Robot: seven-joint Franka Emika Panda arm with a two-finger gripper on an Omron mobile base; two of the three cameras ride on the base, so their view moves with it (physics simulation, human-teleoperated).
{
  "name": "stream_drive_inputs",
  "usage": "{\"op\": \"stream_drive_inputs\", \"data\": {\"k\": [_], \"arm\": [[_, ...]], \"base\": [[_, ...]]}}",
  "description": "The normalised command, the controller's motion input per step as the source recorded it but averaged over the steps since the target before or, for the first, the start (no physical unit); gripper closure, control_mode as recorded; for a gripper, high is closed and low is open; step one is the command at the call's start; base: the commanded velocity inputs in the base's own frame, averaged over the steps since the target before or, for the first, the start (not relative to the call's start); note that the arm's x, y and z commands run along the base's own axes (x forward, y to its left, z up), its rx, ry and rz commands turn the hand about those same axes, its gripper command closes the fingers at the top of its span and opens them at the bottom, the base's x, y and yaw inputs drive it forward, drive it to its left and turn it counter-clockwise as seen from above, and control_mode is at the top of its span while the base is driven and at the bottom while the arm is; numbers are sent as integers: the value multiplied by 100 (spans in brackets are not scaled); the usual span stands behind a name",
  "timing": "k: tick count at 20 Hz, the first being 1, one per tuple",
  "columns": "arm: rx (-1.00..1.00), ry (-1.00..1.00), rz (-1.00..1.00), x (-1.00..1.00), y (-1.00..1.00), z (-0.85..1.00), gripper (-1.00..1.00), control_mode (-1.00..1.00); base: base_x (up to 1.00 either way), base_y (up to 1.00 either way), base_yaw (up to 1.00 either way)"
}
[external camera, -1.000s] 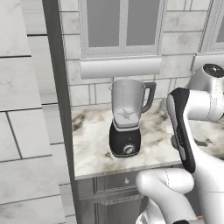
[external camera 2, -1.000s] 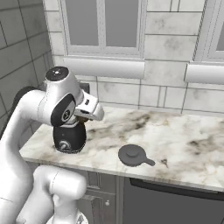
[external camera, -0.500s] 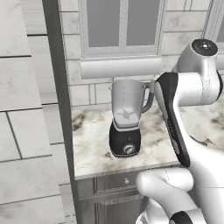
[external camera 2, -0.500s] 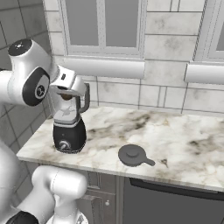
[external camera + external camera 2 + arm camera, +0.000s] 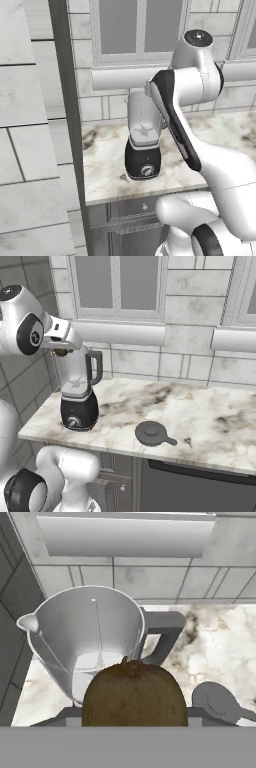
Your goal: Open the blender lid, put the kiwi in the blender, close the lid, and start the blender.
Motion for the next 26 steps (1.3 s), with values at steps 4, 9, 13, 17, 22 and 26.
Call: {"op": "stream_drive_inputs", "data": {"k": [4,9,13,17,22,26], "arm": [[0,3,15,64,36,-28,100,-100],[0,7,12,42,19,-57,100,-100],[0,14,8,29,8,-70,100,-100],[0,12,8,13,4,-65,100,-100],[0,8,7,33,11,-44,100,-100],[0,0,4,53,9,-16,100,-100]], "base": [[0,0,0],[0,0,0],[0,0,0],[0,0,0],[0,0,0],[0,0,0]]}}
